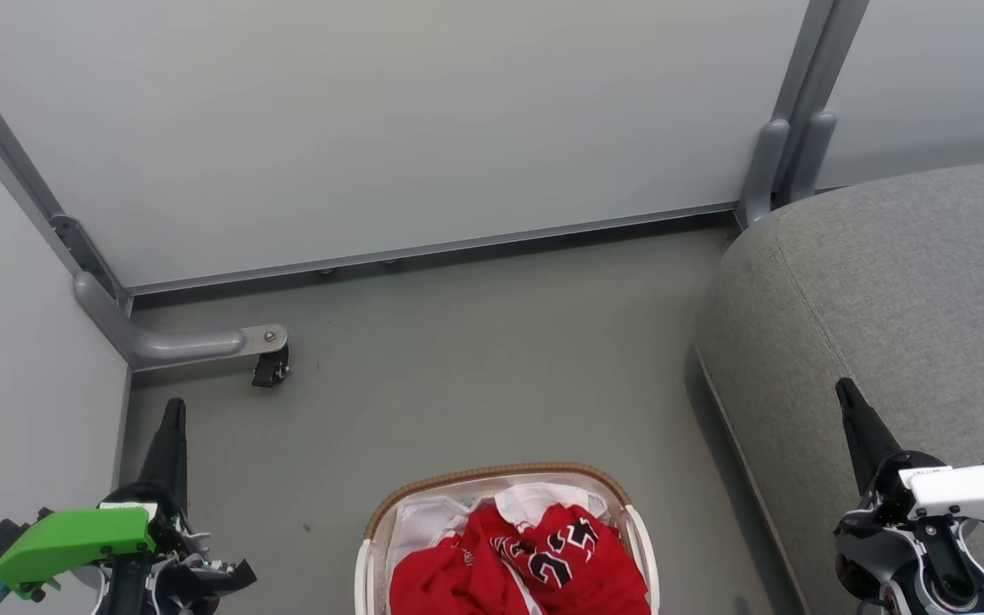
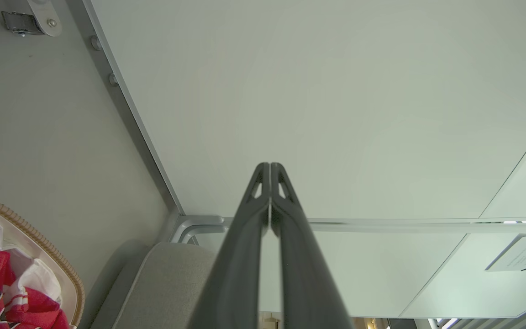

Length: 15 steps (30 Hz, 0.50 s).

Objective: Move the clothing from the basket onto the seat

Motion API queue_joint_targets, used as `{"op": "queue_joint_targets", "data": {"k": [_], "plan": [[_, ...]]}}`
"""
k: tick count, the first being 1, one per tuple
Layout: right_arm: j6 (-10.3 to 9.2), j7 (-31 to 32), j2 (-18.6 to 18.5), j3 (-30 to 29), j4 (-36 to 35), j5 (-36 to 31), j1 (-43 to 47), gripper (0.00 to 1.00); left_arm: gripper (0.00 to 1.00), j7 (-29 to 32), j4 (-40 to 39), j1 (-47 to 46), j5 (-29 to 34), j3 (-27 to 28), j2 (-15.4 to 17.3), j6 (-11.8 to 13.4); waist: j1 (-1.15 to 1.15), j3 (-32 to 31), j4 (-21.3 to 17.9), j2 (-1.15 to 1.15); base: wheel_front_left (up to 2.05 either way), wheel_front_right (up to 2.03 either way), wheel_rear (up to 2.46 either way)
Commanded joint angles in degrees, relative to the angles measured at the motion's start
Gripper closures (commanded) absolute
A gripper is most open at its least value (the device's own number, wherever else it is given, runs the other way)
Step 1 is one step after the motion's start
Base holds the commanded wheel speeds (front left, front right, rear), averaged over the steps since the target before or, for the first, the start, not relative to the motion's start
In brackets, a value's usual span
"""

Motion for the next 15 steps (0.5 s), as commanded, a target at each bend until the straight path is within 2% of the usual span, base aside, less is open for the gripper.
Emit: {"op": "queue_joint_targets", "data": {"k": [1,15], "plan": [[0.04,0.3,-0.1,-0.2,0.1,-0.3,0.3,1.0,1.0,0.2,0.0,-0.9,0.4,0.3,0.0,-0.2,0.0,0.0,0.0,0.0,0.0,0.0,0.0],[0.04,0.3,0.0,-0.2,0.1,-0.4,0.3,1.0,1.0,0.2,0.1,-0.9,0.5,0.3,0.0,-0.2,0.0,0.0,0.0,0.0,0.0,0.0,0.0]]}}
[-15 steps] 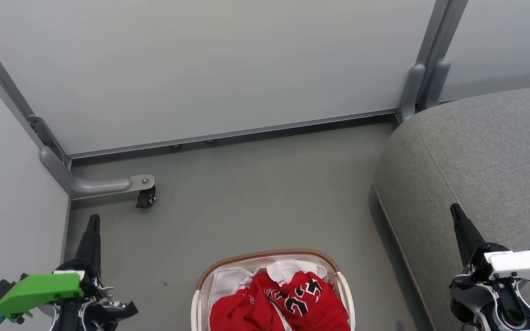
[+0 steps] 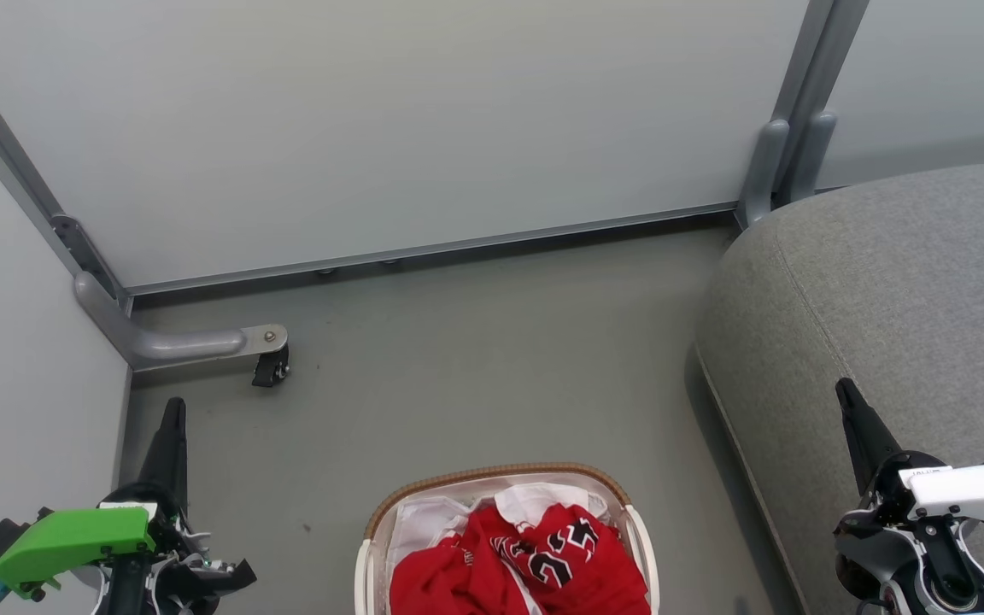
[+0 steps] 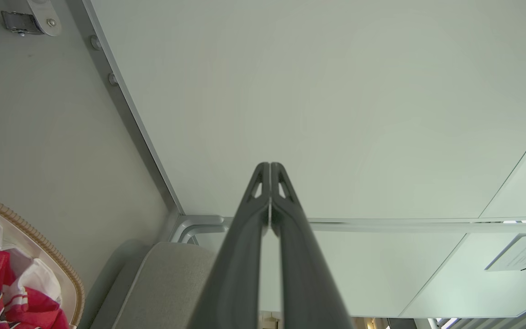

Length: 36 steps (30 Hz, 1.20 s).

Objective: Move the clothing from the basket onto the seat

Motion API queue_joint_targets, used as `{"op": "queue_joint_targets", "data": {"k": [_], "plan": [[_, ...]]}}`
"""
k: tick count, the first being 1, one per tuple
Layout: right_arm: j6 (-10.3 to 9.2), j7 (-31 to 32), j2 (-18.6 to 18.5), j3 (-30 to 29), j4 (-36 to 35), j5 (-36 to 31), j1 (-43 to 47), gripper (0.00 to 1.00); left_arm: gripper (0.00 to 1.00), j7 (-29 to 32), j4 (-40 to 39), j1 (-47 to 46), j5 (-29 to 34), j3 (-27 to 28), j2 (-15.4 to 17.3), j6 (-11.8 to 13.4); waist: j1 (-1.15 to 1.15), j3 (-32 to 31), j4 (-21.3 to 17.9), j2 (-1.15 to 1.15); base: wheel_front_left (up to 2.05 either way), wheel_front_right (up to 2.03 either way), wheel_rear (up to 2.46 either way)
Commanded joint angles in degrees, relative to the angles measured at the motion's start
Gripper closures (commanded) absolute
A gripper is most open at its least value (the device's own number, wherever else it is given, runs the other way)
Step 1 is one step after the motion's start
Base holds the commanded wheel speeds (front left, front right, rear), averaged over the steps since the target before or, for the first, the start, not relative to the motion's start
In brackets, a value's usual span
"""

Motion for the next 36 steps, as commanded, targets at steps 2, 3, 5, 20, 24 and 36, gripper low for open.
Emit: {"op": "queue_joint_targets", "data": {"k": [2,3,5,20,24,36], "plan": [[0.04,0.2,-0.1,-0.2,0.1,-0.3,0.3,1.0,1.0,0.1,0.0,-0.8,0.4,0.3,0.0,-0.2,0.0,0.0,0.0,0.0,0.0,0.0,0.0],[0.0,0.0,0.0,0.0,0.0,0.0,0.0,0.0,0.0,0.0,0.0,0.0,0.0,0.0,0.0,0.0,0.0,0.0,0.0,0.0,0.0,0.0,0.0],[0.0,0.0,0.2,0.0,0.7,0.0,0.1,0.0,0.0,-0.1,0.8,0.5,0.0,-0.1,-0.1,0.0,0.0,0.0,0.0,0.0,0.0,0.0,0.0],[0.0,-3.9,-1.8,3.3,1.2,-9.4,-1.4,0.0,0.0,-3.9,2.3,0.3,9.5,-1.6,0.8,0.0,0.0,0.2,-0.1,0.0,0.0,0.0,0.0],[0.01,-4.9,-2.0,3.7,1.0,-14.2,-1.8,0.0,0.0,-4.9,2.3,0.3,14.9,-1.8,0.9,0.0,0.0,0.3,-0.1,0.0,0.0,0.0,0.0],[0.01,-7.7,-2.6,6.0,0.6,-29.0,-2.3,0.0,0.0,-7.7,1.9,0.8,30.4,-3.8,1.5,0.0,0.0,0.5,0.0,0.0,0.0,0.0,0.0]]}}
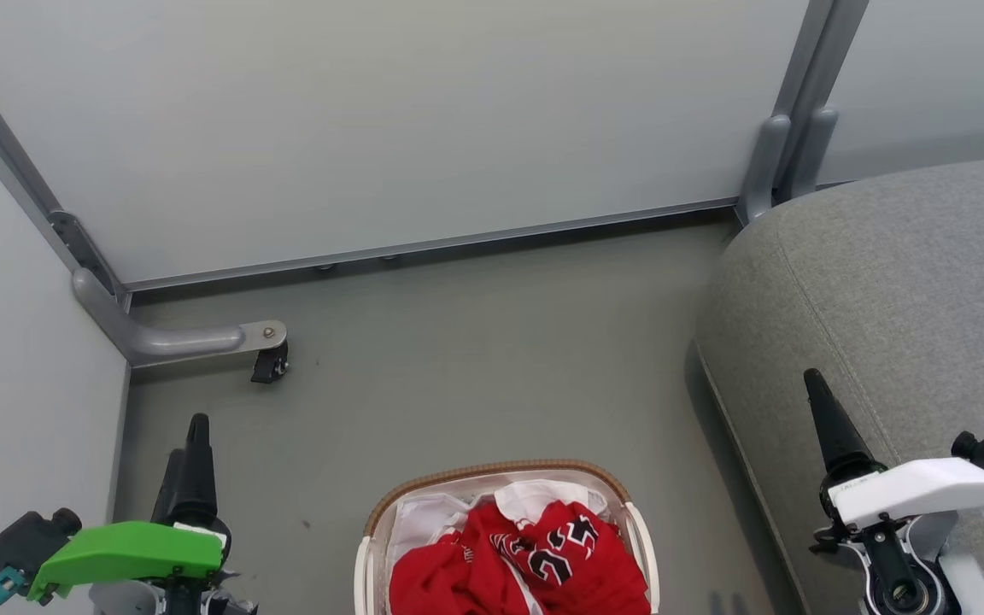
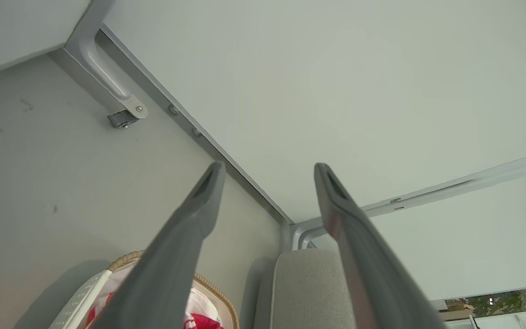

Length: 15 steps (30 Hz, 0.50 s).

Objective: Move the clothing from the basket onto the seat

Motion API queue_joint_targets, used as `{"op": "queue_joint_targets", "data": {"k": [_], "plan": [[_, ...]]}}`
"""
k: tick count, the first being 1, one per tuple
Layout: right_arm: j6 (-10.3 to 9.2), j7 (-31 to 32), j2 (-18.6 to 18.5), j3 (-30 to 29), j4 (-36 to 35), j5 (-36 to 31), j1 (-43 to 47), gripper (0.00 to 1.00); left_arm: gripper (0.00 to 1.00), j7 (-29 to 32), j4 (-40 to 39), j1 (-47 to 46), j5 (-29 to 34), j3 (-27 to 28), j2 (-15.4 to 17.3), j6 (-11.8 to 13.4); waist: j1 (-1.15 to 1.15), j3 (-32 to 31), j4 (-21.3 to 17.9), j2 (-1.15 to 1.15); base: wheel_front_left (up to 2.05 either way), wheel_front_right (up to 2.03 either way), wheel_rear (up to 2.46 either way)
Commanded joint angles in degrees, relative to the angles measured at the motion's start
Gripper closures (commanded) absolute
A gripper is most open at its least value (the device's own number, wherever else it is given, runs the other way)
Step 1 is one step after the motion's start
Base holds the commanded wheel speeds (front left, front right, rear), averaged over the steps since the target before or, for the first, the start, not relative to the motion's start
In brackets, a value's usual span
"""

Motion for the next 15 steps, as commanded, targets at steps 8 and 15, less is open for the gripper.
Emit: {"op": "queue_joint_targets", "data": {"k": [8,15], "plan": [[0.01,-2.2,-0.9,2.0,-0.7,-9.7,-1.5,0.0,0.0,-2.1,-1.2,-0.3,10.7,-0.9,0.8,-0.1,0.0,0.0,-0.1,0.0,0.0,0.0,0.0],[0.01,-3.5,-1.0,2.6,-0.1,-15.7,-1.5,0.0,0.0,-3.4,-1.3,-0.1,17.2,-1.9,0.9,-0.1,0.0,0.0,-0.1,0.0,0.0,0.0,0.0]]}}
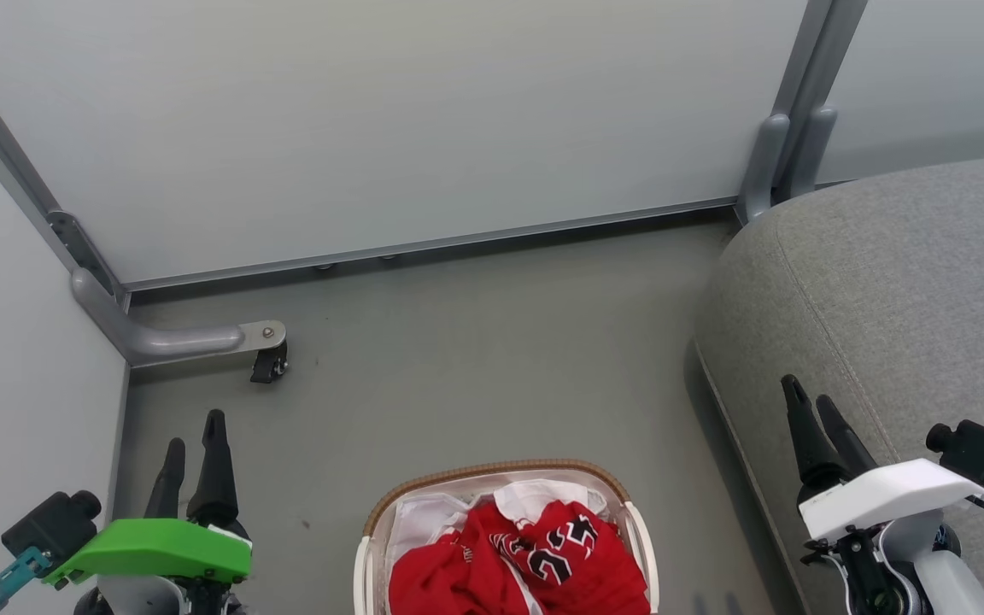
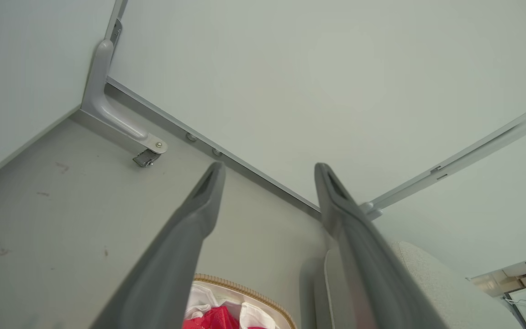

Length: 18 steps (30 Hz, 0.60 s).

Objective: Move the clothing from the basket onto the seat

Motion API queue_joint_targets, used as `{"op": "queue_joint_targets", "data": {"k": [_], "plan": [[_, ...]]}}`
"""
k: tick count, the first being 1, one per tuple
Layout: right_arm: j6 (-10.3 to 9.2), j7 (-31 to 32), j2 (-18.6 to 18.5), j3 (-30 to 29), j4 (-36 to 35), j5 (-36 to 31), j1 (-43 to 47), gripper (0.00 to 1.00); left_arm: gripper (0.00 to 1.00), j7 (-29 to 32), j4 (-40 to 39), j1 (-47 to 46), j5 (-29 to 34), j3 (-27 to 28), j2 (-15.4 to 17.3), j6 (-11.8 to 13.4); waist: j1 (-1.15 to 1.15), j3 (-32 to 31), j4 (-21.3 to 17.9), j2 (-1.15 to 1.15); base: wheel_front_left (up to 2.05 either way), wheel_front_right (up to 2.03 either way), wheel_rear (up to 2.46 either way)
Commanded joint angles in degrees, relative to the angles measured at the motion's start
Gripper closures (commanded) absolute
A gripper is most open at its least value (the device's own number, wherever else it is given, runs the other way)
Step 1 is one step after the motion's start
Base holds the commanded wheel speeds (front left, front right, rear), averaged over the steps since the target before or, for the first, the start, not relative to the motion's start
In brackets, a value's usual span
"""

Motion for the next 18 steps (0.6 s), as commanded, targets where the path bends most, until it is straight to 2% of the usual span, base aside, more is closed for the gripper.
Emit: {"op": "queue_joint_targets", "data": {"k": [1,18], "plan": [[0.02,-0.6,-0.6,0.2,-0.3,-2.2,-1.5,0.0,0.0,-0.5,-0.7,-0.1,2.6,-0.4,0.6,-0.1,0.0,0.0,0.0,0.0,0.0,0.0,0.0],[0.02,-3.5,-0.5,0.6,1.8,-13.7,-1.7,0.0,0.0,-3.4,1.2,0.0,15.2,-2.9,1.1,0.2,0.0,0.1,-0.2,0.0,0.0,0.0,0.0]]}}
